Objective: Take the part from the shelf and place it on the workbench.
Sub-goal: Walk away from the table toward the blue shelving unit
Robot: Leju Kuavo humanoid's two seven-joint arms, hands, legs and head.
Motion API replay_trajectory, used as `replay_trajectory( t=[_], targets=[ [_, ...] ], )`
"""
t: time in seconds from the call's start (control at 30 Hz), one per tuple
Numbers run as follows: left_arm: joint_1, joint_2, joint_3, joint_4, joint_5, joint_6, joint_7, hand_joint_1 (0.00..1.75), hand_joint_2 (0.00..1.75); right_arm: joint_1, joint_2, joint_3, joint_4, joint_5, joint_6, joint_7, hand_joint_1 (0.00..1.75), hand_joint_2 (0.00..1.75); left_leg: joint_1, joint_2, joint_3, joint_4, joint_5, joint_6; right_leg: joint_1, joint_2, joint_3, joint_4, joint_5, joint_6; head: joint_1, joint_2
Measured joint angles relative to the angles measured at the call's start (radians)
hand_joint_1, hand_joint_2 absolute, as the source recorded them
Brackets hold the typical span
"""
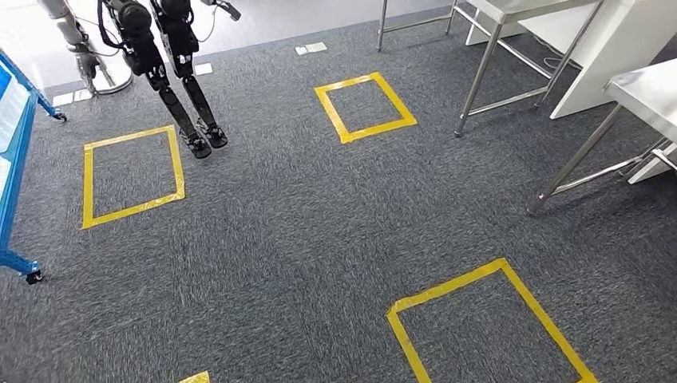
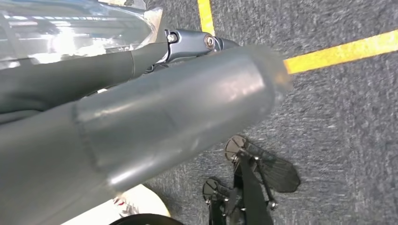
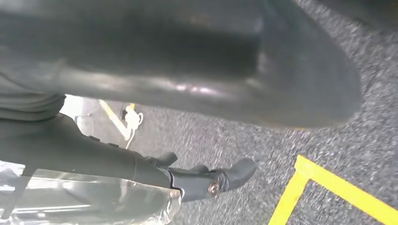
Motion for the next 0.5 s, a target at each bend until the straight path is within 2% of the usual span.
replay_trajectory(
  t=[0.03,0.07,0.1,0.13,0.17,0.2,0.23,0.27,0.3,0.33,0.4,0.43,0.47,0.5],
  targets=[
    [0.002,0.0,0.0,0.0,0.0,0.0,0.0,0.0,0.0,-0.002,0.0,0.002,0.0,0.0,0.0,0.0,0.0,0.0,0.002,-0.003,-0.004,0.002,0.001,-0.005,-0.004,-0.01,0.003,-0.003,0.004,-0.008,-0.001,0.0],
    [0.003,0.0,-0.001,0.0,-0.001,-0.001,0.0,0.0,0.0,-0.003,0.0,0.003,0.0,0.0,0.0,0.0,0.0,0.0,0.003,0.014,-0.011,0.011,-0.004,-0.01,-0.007,-0.023,0.007,-0.008,0.009,-0.017,-0.002,0.0],
    [0.003,0.0,-0.002,0.0,-0.005,-0.003,0.0,0.0,0.0,-0.002,0.0,0.004,0.0,0.001,0.001,0.003,0.0,0.0,0.002,0.043,-0.025,0.037,-0.023,-0.013,-0.011,-0.037,0.011,-0.012,0.013,-0.025,-0.004,0.0],
    [0.002,0.0,-0.006,0.0,-0.013,-0.006,0.003,0.0,0.0,0.0,0.0,0.005,0.0,0.002,0.003,0.007,0.0,0.0,0.003,0.079,-0.046,0.084,-0.054,-0.015,-0.014,-0.053,0.012,-0.016,0.015,-0.033,-0.005,0.0],
    [0.001,0.0,-0.012,0.0,-0.026,-0.01,0.011,0.0,0.0,0.002,0.0,0.005,0.0,0.003,0.008,0.013,0.0,0.0,0.003,0.111,-0.076,0.147,-0.091,-0.019,-0.01,-0.07,0.012,-0.016,0.015,-0.038,-0.006,0.0],
    [0.0,0.0,-0.021,0.0,-0.039,-0.013,0.023,0.0,0.0,0.004,0.0,0.006,0.0,0.005,0.013,0.019,0.0,0.0,0.007,0.126,-0.108,0.215,-0.123,-0.024,-0.008,-0.087,0.012,-0.016,0.014,-0.042,-0.006,0.0],
    [-0.001,-0.001,-0.03,0.0,-0.049,-0.013,0.038,0.0,0.0,0.005,-0.001,0.006,0.0,0.006,0.017,0.023,0.0,0.0,0.011,0.132,-0.131,0.263,-0.14,-0.029,-0.006,-0.103,0.011,-0.015,0.013,-0.043,-0.006,0.0],
    [-0.001,-0.002,-0.037,0.0,-0.054,-0.012,0.054,0.0,0.0,0.004,-0.002,0.006,0.0,0.008,0.018,0.025,0.0,0.0,0.015,0.137,-0.137,0.279,-0.138,-0.033,-0.006,-0.118,0.009,-0.015,0.011,-0.043,-0.006,0.0],
    [0.0,-0.002,-0.042,0.0,-0.057,-0.011,0.066,0.0,0.0,0.004,-0.003,0.007,0.0,0.008,0.018,0.024,0.0,0.0,0.02,0.144,-0.121,0.254,-0.118,-0.037,-0.006,-0.131,0.008,-0.015,0.009,-0.041,-0.007,0.0],
    [0.001,-0.003,-0.046,0.001,-0.059,-0.01,0.075,0.0,0.0,0.003,-0.003,0.007,0.0,0.006,0.017,0.021,0.0,0.0,0.025,0.157,-0.086,0.194,-0.089,-0.041,-0.007,-0.144,0.008,-0.013,0.006,-0.037,-0.007,0.0],
    [-0.001,-0.005,-0.055,0.0,-0.066,-0.013,0.084,0.0,0.0,0.004,-0.004,0.007,0.0,-0.002,0.016,0.015,0.0,0.0,0.028,0.207,-0.014,0.068,-0.045,-0.043,-0.003,-0.166,0.014,-0.007,-0.006,-0.024,-0.009,0.0],
    [-0.003,-0.005,-0.059,0.0,-0.069,-0.014,0.084,0.0,0.0,0.005,-0.005,0.007,0.0,-0.007,0.016,0.012,0.0,0.0,0.026,0.224,0.006,0.034,-0.036,-0.039,0.001,-0.176,0.017,-0.004,-0.011,-0.017,-0.007,0.0],
    [-0.006,-0.006,-0.063,0.0,-0.072,-0.015,0.083,0.0,0.0,0.004,-0.005,0.006,0.0,-0.011,0.016,0.009,0.0,0.0,0.022,0.23,0.011,0.024,-0.036,-0.033,0.004,-0.185,0.021,-0.002,-0.014,-0.01,-0.005,0.0],
    [-0.007,-0.005,-0.066,0.0,-0.074,-0.016,0.082,0.0,0.0,0.003,-0.004,0.006,0.0,-0.014,0.015,0.006,0.0,0.0,0.016,0.218,0.009,0.025,-0.033,-0.024,0.005,-0.196,0.024,-0.003,-0.016,-0.002,-0.003,0.0]
  ],
)
